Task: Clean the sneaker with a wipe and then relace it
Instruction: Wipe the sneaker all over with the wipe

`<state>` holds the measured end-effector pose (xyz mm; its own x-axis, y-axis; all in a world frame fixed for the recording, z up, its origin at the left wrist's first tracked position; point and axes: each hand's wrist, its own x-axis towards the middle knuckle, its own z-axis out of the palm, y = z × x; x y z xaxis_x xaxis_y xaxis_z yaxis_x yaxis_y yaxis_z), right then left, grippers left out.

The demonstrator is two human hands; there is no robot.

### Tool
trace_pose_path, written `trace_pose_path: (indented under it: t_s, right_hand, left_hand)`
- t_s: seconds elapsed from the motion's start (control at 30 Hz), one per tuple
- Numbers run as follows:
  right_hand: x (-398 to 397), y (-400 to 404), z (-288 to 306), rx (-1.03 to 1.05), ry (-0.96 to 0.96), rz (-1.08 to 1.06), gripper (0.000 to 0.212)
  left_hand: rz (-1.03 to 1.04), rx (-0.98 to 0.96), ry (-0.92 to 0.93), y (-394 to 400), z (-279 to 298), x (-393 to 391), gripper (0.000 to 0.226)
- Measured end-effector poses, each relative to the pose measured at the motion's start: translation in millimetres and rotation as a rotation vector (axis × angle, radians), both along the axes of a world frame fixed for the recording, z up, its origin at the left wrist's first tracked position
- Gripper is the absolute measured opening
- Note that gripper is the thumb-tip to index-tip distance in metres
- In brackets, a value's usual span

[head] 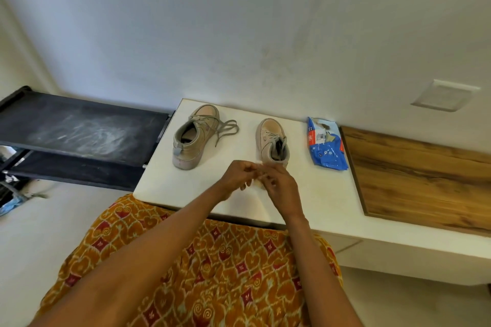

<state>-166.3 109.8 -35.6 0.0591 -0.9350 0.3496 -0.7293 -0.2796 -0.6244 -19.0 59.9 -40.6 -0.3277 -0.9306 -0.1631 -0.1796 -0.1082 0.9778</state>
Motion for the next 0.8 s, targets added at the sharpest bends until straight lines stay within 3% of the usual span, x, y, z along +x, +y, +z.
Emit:
trace_pose_path:
  t_s: [0.17,0.27,0.33,0.43,0.53,0.8]
  right_hand:
    - [1.4,5.0,3.0,-0.075,-0.194,-0.243,0.019]
    - [-5.8,1.2,6.3,-0.098,-0.500,-0.593,0.019]
    - [-6.2,-3.6,5.7,-0.090,-0.593,-0.734,0.021]
    - [12.2,-6.0,0.3,-0.031,-0.593,-0.656,0.027]
    - [22.9,-6.5,-9.7,0.011,-0.570,-0.620,0.034]
    - [0.9,-10.6,-33.9,0.204,-0.520,-0.839,0.025]
  left_hand:
    - [-0.196,-0.009,-0.008,-7.0,22.0,5.3,0.022]
    - [0.060,-0.312,-0.155,-8.3,21.8,-2.7,0.024]
    - [0.054,-0.577,-0.323,-12.6,19.0,-7.7,0.025]
    - [-0.170,-0.749,-0.535,-15.1,18.4,-15.6,0.024]
    - [-0.167,-0.775,-0.537,-14.5,17.3,-21.0,0.026]
    - [-0.217,-0.824,-0.528,-24.4,25.5,-23.4,0.021]
